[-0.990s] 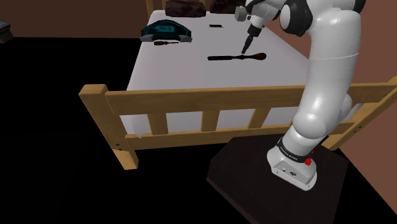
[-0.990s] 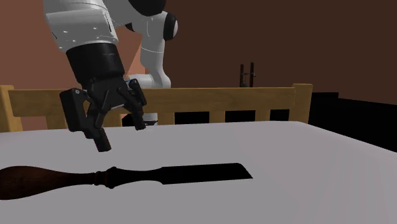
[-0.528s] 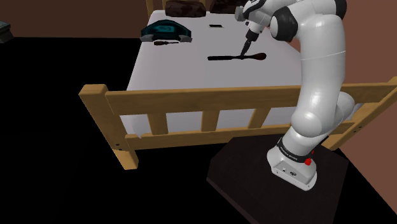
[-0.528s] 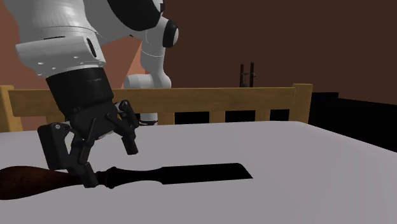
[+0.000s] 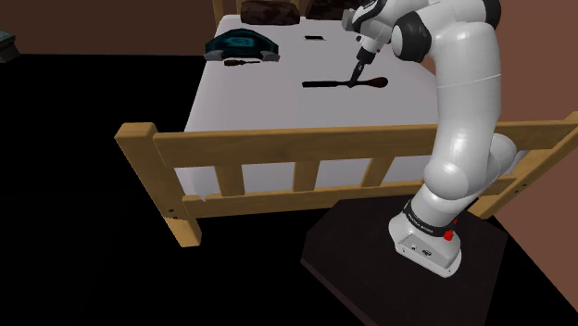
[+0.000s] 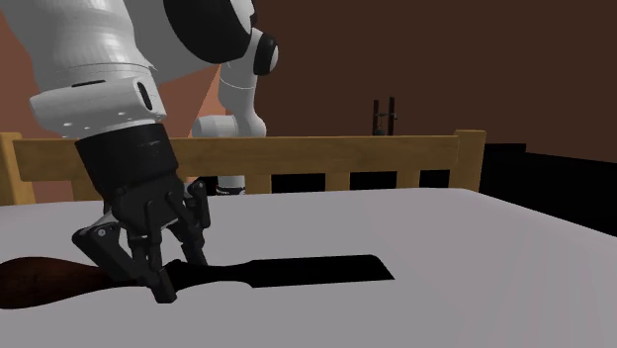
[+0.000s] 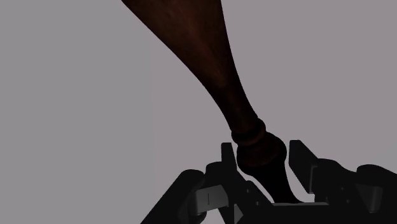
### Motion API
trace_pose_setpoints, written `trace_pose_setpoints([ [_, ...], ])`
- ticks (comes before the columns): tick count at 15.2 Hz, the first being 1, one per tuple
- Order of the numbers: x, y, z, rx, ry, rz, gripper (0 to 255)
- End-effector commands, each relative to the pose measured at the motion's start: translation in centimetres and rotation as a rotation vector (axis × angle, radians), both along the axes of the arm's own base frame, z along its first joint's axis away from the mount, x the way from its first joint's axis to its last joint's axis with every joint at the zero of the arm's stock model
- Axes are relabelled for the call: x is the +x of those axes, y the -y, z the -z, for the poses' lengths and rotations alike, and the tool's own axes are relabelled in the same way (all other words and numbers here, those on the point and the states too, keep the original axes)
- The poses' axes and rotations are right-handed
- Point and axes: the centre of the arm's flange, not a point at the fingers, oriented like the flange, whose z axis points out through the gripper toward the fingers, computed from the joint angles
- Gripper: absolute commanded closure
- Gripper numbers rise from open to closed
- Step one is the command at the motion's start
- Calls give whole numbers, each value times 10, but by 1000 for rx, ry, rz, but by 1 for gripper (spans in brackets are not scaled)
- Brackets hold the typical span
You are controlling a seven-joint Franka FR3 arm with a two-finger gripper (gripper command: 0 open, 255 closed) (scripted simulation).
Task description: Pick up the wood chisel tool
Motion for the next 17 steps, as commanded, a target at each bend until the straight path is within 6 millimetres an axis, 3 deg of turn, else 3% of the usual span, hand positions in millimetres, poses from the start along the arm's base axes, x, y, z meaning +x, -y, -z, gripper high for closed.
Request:
trace_pose_setpoints([
  [1, 0, 0, 1, 1, -1, 0, 255],
  [6, 0, -1, 1, 1, -1, 0, 255],
  [17, 0, -1, -57, 1, -1, 0, 255],
])
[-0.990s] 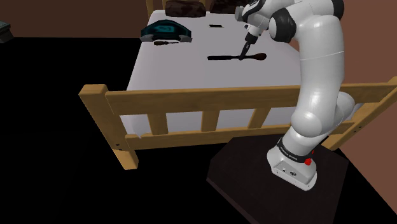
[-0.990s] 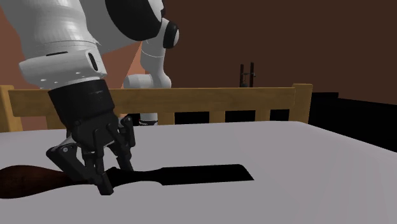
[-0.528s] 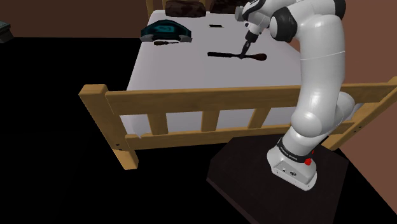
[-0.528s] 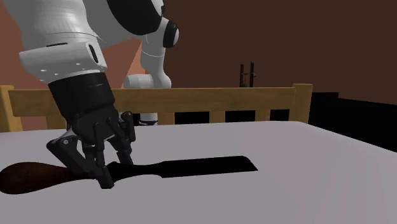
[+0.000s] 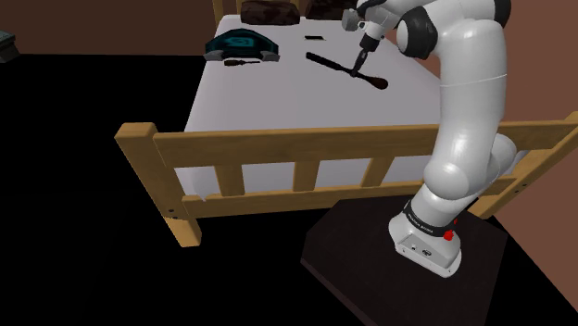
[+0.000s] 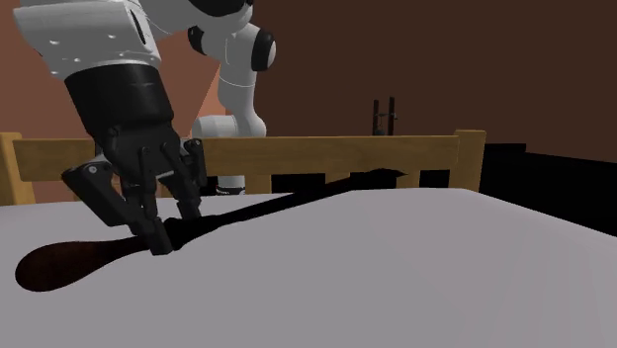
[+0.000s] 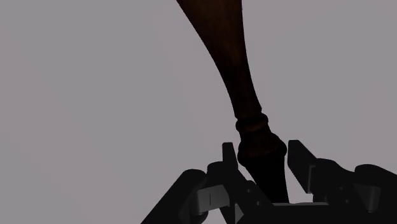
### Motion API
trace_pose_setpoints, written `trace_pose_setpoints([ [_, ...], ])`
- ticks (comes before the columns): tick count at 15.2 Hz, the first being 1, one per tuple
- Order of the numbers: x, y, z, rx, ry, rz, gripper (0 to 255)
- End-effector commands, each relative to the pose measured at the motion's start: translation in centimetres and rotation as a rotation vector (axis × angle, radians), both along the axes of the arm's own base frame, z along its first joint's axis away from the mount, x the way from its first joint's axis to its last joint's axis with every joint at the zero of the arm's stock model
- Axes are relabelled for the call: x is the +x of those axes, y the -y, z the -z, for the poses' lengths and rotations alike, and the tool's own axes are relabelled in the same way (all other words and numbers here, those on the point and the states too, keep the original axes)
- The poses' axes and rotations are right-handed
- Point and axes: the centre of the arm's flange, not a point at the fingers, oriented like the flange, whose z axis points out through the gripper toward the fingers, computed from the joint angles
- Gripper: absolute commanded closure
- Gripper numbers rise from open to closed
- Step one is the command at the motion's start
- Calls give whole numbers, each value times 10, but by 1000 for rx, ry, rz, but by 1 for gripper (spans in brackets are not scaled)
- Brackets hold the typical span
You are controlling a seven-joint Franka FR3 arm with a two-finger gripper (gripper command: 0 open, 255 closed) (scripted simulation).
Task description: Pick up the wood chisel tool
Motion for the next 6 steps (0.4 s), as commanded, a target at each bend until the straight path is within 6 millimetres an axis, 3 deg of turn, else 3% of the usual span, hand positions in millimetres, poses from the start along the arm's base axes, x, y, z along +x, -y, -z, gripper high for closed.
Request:
trace_pose_setpoints([
  [1, 0, 0, -10, 0, 0, 0, 255],
  [6, 0, 0, -26, 0, 0, 0, 255],
])
